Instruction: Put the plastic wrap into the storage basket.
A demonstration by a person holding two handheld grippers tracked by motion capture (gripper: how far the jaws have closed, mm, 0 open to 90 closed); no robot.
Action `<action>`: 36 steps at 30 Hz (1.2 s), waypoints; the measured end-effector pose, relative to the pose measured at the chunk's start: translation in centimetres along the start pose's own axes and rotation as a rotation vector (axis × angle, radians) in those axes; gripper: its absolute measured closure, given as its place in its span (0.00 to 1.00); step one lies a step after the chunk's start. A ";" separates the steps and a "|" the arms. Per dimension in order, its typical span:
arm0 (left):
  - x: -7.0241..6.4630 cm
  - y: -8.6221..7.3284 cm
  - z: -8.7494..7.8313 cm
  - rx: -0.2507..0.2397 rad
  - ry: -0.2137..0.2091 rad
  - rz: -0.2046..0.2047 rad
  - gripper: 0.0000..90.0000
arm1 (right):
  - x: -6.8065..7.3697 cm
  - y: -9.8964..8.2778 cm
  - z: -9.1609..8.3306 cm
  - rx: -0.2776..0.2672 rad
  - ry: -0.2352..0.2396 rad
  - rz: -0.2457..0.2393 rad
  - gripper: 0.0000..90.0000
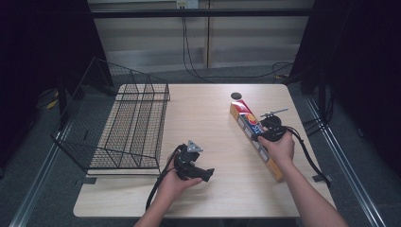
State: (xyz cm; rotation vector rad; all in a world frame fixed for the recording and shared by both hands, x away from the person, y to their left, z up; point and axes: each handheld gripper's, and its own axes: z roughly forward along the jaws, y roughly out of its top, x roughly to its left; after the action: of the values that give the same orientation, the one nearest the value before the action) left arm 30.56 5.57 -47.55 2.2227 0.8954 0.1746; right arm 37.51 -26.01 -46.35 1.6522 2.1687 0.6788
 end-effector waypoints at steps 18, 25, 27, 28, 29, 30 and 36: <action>-0.5 4.9 -3.1 -0.061 -0.166 0.124 0.00 | 0.5 -1.1 -6.7 -0.072 0.218 -0.201 0.51; -0.4 8.1 -4.0 -0.073 -0.229 0.202 0.03 | 1.3 -1.7 -7.7 -0.066 0.295 -0.294 0.51; -0.3 9.0 -4.0 -0.047 -0.223 0.233 0.03 | 1.6 -1.7 -7.9 -0.061 0.311 -0.333 0.51; -0.2 9.4 -4.0 -0.041 -0.223 0.244 0.03 | 1.8 -1.8 -8.0 -0.059 0.319 -0.348 0.51; -0.2 9.7 -3.9 -0.040 -0.215 0.248 0.03 | 1.9 -1.8 -8.2 -0.056 0.327 -0.356 0.51; -0.2 9.7 -3.9 -0.040 -0.215 0.248 0.03 | 2.1 -1.8 -8.3 -0.055 0.334 -0.370 0.51; -0.6 11.9 -3.8 -0.016 -0.221 0.317 0.03 | 2.7 -1.8 -8.8 -0.049 0.373 -0.414 0.51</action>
State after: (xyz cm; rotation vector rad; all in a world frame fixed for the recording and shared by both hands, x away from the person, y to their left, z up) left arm 35.26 1.50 -36.74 2.3039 0.4191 0.0803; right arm 30.70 -25.33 -39.92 1.0586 2.6149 0.9578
